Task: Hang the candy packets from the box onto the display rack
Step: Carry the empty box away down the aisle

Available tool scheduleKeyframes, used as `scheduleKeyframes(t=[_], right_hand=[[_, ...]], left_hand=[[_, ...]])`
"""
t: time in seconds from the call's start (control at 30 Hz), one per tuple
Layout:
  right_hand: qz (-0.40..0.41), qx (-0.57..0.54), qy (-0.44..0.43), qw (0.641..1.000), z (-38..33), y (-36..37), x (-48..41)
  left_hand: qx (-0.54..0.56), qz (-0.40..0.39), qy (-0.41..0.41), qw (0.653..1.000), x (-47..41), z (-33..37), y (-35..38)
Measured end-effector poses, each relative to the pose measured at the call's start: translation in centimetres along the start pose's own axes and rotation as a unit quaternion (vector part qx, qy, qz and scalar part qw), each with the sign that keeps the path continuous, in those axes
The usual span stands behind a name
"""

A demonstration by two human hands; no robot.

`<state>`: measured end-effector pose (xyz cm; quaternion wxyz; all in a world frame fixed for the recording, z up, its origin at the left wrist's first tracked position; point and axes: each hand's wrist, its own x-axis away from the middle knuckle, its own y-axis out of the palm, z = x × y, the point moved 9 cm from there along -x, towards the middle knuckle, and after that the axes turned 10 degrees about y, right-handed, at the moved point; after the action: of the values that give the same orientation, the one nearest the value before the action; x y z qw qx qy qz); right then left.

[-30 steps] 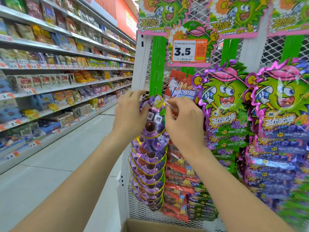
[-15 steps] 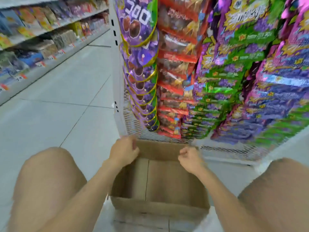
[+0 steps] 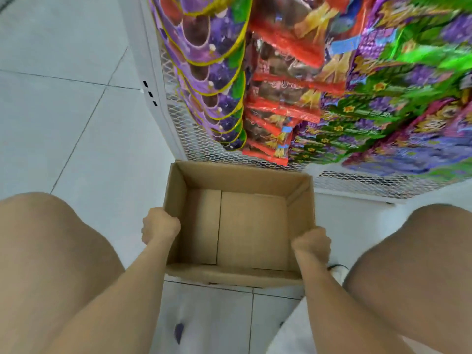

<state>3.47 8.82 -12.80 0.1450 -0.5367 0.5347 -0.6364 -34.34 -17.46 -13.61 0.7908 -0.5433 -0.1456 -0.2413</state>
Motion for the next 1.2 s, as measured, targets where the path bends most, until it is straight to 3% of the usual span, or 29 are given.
scheduleKeyframes(t=[0.13,0.33,0.47,0.6,0.93,1.2], right_hand=[[-0.020,0.062,-0.026,0.998,-2.0,0.4,2.4],[-0.082,0.211,-0.171,0.959,-4.8,-1.1,9.3],[-0.127,0.260,-0.207,0.935,-6.6,-3.7,15.4],[-0.148,0.283,-0.220,0.922,-9.1,-6.1,22.9],[-0.132,0.219,-0.233,0.938,-20.2,-14.3,48.4],[-0.101,0.189,-0.358,0.909,-37.7,-20.5,64.3]], left_hand=[[-0.007,-0.001,-0.042,0.999,0.0,-1.7,-2.5],[-0.052,-0.007,-0.024,0.998,1.2,-3.1,-11.5],[-0.085,-0.032,-0.011,0.996,2.9,-5.4,-18.5],[-0.072,-0.032,-0.054,0.995,6.2,-9.0,-26.8],[0.042,0.016,-0.187,0.981,15.6,-18.5,-53.7],[0.148,0.115,-0.225,0.956,16.9,-17.8,-70.1]])
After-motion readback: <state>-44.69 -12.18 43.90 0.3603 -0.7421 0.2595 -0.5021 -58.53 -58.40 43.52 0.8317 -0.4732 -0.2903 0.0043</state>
